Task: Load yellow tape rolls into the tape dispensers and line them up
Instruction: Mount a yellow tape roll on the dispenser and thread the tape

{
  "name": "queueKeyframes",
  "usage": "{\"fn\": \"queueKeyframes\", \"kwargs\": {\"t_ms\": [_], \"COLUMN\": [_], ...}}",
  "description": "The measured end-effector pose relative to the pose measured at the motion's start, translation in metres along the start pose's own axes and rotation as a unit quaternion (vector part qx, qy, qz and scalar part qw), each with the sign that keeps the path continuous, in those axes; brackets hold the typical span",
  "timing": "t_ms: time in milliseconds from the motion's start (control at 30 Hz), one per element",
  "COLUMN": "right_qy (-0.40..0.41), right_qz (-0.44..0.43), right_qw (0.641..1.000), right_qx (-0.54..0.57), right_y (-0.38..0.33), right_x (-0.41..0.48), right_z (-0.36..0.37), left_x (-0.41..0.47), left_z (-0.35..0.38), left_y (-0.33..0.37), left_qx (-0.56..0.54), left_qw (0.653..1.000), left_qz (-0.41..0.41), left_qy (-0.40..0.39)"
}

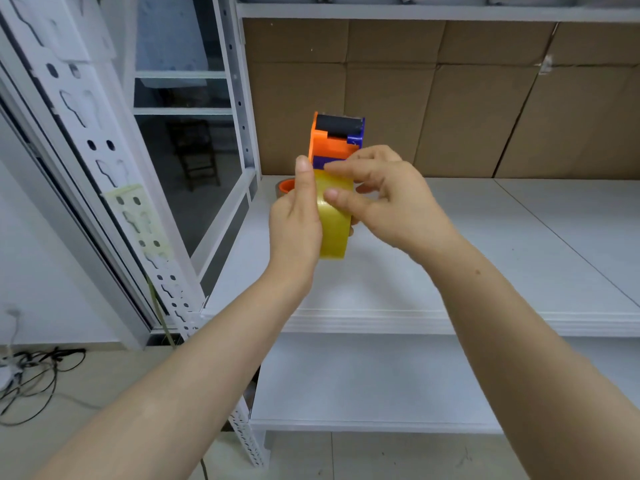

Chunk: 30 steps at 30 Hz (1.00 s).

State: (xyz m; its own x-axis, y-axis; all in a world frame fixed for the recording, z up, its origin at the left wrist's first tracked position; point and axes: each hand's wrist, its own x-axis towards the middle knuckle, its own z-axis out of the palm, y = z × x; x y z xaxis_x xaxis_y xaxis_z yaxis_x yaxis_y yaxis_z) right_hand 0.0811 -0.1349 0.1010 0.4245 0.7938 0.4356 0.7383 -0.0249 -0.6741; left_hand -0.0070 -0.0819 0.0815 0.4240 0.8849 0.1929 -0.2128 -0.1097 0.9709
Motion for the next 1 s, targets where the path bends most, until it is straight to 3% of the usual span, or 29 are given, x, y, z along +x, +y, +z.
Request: {"fn": "queueKeyframes", "kwargs": {"t_ms": [300, 533, 667, 867, 1000], "right_qy": [0.029, -0.097, -0.144, 0.002, 0.038], "right_qz": [-0.052, -0.025, -0.053, -0.156, -0.142], "right_qw": [0.995, 0.984, 0.968, 0.957, 0.960], "right_qx": [-0.079, -0.146, -0.200, -0.246, -0.237], "right_y": [-0.008, -0.017, -0.015, -0.013, -0.006], "right_x": [-0.006, 0.004, 0.002, -0.013, -0.011], "right_z": [-0.010, -0.025, -0.027, -0.013, -0.011], "left_x": [0.000, 0.001, 0.001, 0.004, 0.004], "left_z": [-0.001, -0.003, -0.005, -0.007, -0.016], "left_y": [-0.016, -0.023, -0.025, -0.014, -0.019], "left_qx": [0.009, 0.054, 0.062, 0.005, -0.026], "left_qw": [0.999, 0.995, 0.994, 0.994, 0.976], "left_qz": [0.034, 0.053, 0.053, 0.013, 0.064], "left_qy": [-0.038, -0.060, -0.071, -0.108, -0.204]}}
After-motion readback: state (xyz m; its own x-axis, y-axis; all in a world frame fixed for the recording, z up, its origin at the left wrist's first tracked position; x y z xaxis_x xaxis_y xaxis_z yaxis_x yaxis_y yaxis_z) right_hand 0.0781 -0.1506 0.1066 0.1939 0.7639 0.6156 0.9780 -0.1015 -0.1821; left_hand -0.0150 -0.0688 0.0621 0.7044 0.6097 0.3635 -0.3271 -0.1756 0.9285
